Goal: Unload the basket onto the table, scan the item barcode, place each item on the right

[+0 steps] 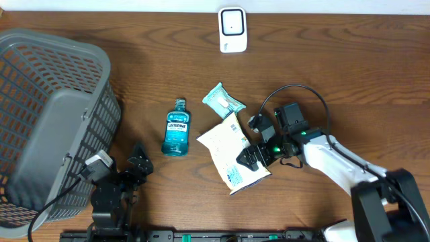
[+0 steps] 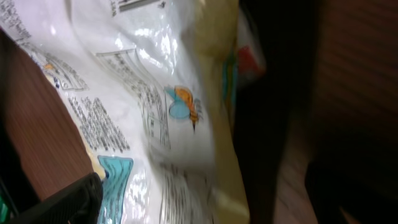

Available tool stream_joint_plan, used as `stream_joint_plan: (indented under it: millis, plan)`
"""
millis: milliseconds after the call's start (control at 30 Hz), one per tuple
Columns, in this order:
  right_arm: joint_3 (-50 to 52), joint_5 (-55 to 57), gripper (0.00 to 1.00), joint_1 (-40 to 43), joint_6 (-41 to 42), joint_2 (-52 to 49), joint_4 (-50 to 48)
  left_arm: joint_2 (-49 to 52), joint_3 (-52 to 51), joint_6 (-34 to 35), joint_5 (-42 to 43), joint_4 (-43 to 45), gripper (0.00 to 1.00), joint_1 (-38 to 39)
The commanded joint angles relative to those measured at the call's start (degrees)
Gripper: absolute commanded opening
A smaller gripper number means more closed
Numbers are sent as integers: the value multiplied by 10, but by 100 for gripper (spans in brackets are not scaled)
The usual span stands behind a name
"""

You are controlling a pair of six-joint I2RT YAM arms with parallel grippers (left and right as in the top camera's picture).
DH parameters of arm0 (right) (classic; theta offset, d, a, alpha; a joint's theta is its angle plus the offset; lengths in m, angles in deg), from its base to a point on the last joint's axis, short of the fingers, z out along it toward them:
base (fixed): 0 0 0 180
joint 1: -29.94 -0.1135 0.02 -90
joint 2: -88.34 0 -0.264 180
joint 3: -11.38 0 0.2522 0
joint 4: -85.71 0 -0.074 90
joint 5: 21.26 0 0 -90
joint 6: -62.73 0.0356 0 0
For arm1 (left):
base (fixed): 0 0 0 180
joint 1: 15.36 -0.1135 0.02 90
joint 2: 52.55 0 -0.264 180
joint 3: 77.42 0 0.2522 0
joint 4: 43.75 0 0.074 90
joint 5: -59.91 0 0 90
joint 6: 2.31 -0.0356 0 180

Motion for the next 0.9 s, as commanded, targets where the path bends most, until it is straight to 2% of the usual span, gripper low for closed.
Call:
stream_joint_plan:
  millis: [0,67,100,133,167,233,267,400,533,667,867]
  plan:
    - [1,-59,99,1,7,-51,-10,-4,-5,1,-7,-13,98,-2]
    - [1,-84,92,-2,7,-85,-19,-4,-5,1,-7,-13,98,-2]
    - [0,-95,80,-5,7,-102,-26,-4,-5,1,-7,-13,98,-2]
    - [0,-103,60,-6,7,-121,-31,-4,-5,1,-7,-13,98,-2]
    - [0,-113,29,-5,7,-135,-34,-4,-5,1,-7,-13,98,-2]
    - [0,-125,6,0,6,-148,-32,-4,-5,1,-7,-13,98,-2]
    - [0,-128,1,4,6,-149,-30,-4,-5,1,-7,-13,98,-2]
    - [0,-186,1,25,-11,-133,-24,-4,-5,1,-7,-13,98,-2]
    - [-2,-211,1,54,-30,-71,15,-4,-5,1,-7,-13,98,-2]
    - [-5,-211,1,73,-31,51,47,-4,-5,1,-7,-13,98,-2]
    - [-5,-210,1,51,-33,254,82,-4,-5,1,-7,-13,98,-2]
